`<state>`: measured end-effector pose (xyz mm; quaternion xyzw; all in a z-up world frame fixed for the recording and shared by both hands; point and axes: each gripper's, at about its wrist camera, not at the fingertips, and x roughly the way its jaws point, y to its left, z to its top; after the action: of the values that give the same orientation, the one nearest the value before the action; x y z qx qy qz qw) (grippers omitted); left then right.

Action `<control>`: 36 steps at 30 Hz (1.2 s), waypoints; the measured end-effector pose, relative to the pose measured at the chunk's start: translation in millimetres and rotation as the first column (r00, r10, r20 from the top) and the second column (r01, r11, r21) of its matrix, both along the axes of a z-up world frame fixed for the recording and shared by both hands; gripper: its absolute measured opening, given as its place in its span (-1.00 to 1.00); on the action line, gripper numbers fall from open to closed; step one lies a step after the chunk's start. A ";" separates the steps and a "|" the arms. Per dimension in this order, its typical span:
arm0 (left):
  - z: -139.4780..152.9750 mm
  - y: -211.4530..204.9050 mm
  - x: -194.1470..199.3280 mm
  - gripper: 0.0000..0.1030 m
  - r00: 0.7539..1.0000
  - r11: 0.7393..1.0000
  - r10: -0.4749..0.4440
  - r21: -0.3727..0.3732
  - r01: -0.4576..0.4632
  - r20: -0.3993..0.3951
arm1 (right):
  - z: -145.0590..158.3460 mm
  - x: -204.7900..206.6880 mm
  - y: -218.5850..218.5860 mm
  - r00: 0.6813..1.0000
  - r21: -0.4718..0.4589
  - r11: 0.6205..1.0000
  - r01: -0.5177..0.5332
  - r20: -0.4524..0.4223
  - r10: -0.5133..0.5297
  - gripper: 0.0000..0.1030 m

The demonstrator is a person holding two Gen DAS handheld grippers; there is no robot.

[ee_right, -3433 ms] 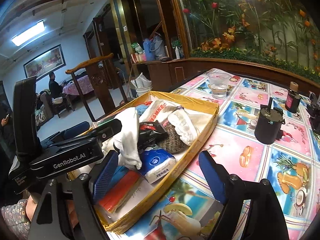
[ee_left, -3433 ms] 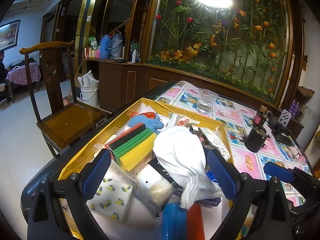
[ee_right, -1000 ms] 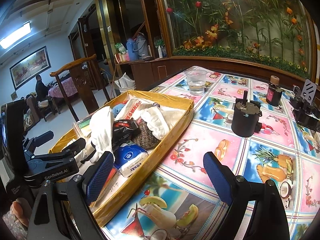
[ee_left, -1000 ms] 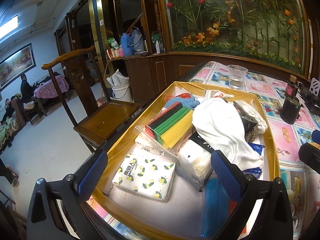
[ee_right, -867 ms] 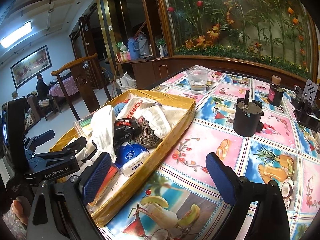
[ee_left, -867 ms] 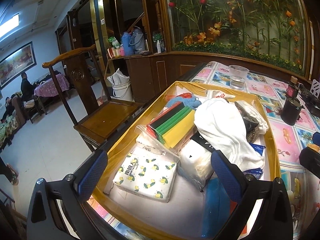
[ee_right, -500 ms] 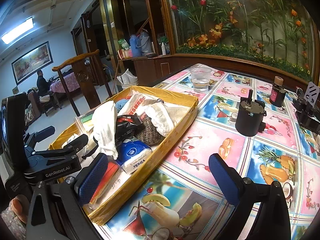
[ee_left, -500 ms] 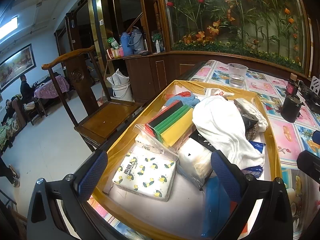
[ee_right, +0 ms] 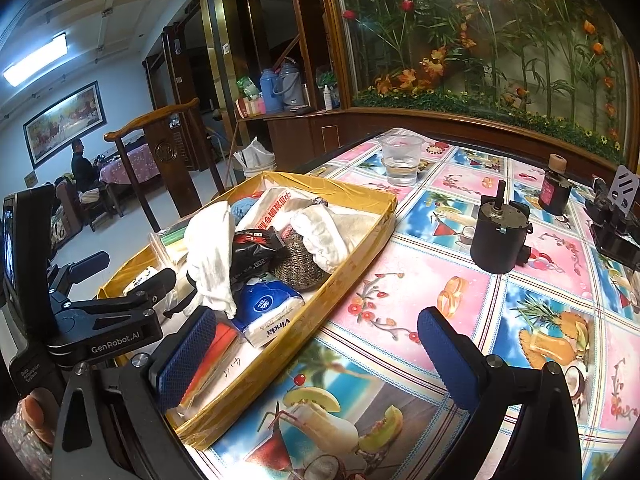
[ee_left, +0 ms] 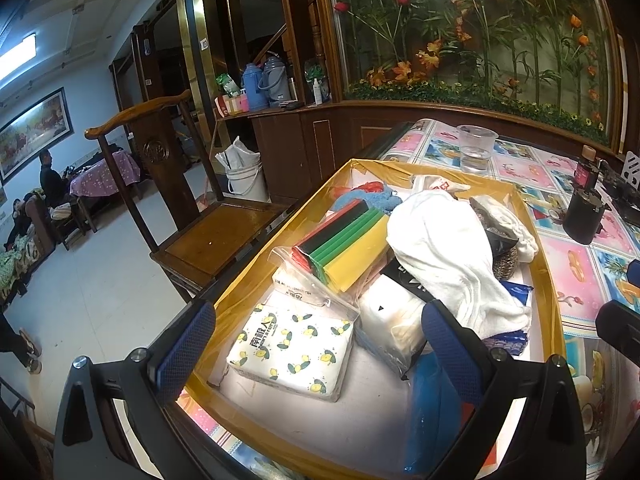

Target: Organize soft objects

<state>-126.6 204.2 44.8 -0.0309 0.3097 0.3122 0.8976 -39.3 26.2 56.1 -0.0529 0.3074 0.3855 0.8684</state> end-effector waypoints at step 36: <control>7.2 11.6 -7.5 1.00 0.999 0.998 0.032 -0.048 -0.033 -0.015 | 3.3 3.9 -6.1 1.000 0.007 1.000 0.025 -0.003 -0.025 0.99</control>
<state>-134.1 215.9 52.0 -0.0553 0.3228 0.3194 0.8893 -35.4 20.1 59.3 -0.0455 0.3082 0.3757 0.8728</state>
